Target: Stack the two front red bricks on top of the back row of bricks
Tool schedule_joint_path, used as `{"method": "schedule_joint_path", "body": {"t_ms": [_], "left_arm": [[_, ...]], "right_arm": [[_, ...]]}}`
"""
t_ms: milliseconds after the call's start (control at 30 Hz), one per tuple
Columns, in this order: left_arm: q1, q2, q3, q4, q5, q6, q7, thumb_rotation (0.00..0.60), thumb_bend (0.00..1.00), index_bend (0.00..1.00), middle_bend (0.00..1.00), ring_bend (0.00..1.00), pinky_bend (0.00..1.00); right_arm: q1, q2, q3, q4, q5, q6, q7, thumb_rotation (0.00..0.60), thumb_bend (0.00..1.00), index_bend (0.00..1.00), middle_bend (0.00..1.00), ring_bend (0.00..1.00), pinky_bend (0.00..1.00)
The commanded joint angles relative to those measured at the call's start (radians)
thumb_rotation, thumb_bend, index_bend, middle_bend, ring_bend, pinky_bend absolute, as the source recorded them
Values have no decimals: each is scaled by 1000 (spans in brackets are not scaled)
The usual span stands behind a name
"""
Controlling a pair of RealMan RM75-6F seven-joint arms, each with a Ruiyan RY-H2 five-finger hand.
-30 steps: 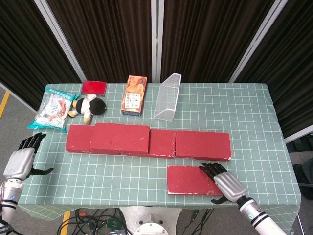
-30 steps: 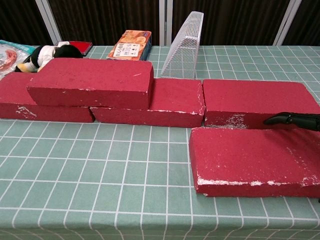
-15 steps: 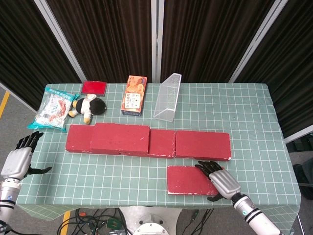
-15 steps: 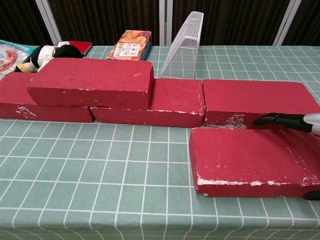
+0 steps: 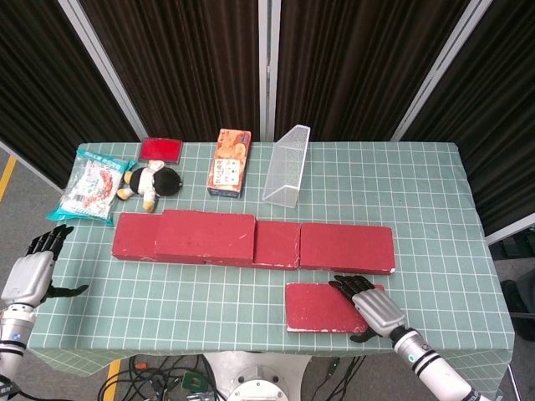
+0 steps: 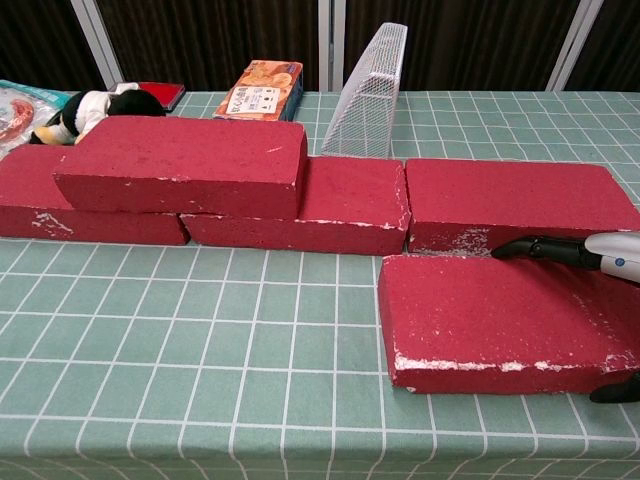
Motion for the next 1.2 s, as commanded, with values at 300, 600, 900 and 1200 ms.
{"method": "schedule_joint_path", "body": {"t_ms": [300, 600, 900, 1200], "left_arm": [[9, 4, -7, 8, 11, -26, -16, 600, 19, 1, 0, 0, 0], [19, 3, -19, 14, 20, -26, -28, 600, 20, 1, 0, 0, 0], [27, 4, -26, 9, 19, -28, -24, 600, 19, 1, 0, 0, 0], [37, 14, -32, -2, 31, -22, -30, 600, 19, 2, 0, 0, 0]], "right_arm": [[1, -18, 1, 10, 30, 26, -22, 600, 3, 0, 74, 12, 47], [1, -12, -5, 9, 42, 41, -33, 600, 60, 35, 189, 124, 224], [-11, 13, -10, -8, -21, 94, 16, 600, 71, 90, 231, 163, 266], [11, 164, 53, -78, -78, 151, 175, 600, 71, 90, 232, 163, 268]]}}
